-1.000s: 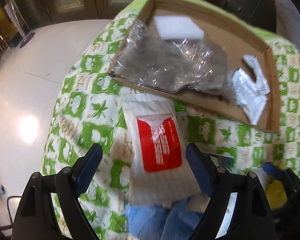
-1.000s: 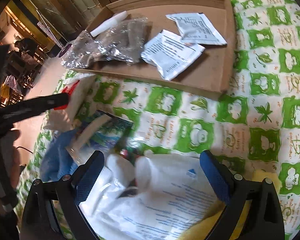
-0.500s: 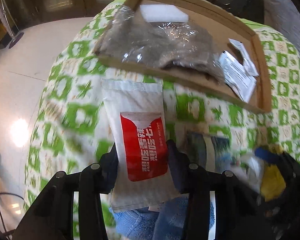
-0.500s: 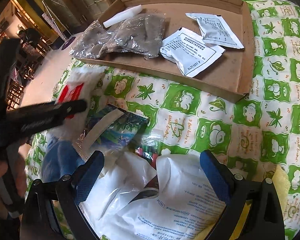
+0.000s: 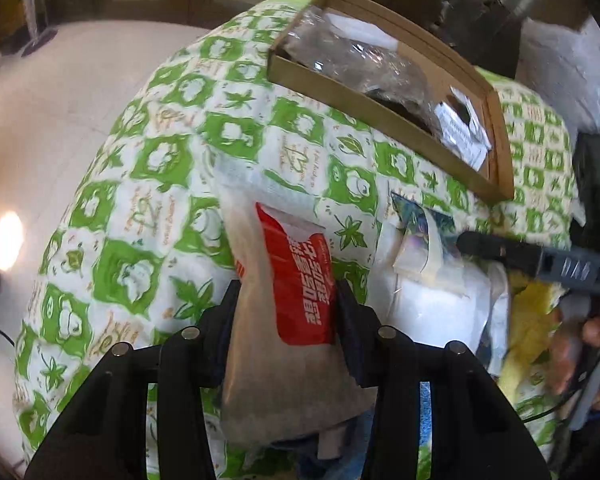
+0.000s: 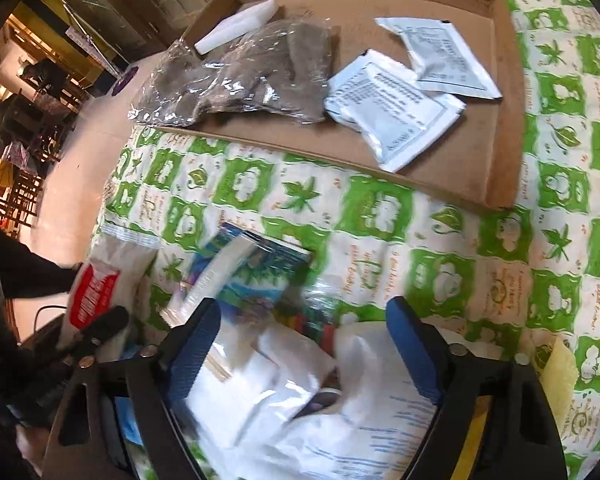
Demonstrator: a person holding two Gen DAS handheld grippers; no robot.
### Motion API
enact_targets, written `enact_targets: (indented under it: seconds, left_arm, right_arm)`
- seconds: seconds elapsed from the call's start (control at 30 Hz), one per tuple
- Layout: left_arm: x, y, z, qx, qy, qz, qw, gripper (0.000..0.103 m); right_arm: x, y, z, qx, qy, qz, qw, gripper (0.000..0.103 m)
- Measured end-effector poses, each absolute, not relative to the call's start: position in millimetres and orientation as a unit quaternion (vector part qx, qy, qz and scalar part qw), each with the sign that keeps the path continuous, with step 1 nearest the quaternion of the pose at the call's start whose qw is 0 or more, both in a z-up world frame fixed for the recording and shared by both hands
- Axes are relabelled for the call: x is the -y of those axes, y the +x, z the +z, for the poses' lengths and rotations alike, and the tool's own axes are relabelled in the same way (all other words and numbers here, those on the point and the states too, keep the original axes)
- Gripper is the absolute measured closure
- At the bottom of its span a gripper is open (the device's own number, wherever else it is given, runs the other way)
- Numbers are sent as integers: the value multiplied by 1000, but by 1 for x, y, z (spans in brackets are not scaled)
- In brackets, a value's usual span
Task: Organize soft objects
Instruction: 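Grasp and lift the blue-green printed sachet with right tool while left tool holds the packet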
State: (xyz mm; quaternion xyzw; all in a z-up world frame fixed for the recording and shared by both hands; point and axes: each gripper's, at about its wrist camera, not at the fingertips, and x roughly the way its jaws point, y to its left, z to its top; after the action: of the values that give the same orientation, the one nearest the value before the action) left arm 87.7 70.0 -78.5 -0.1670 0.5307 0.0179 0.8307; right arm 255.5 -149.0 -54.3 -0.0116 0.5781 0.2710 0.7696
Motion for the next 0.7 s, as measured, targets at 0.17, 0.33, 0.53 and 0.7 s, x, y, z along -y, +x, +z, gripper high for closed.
enact_targets:
  seconds: [0.17, 0.33, 0.53, 0.7]
  left_arm:
    - [-61, 93, -82, -532, -149, 14, 834, 60]
    - [-64, 94, -84, -529, -165, 12, 832, 58]
    - [-77, 90, -85, -524, -193, 10, 829, 52]
    - [-84, 86, -84, -525, -208, 11, 825, 50]
  right_arm:
    - [123, 266, -54, -601, 19, 263, 755, 19]
    - [92, 270, -70, -624, 4, 245, 742, 19]
    - [83, 267, -79, -613, -35, 237, 753, 49]
    - [100, 253, -59, -579, -40, 256, 773, 53]
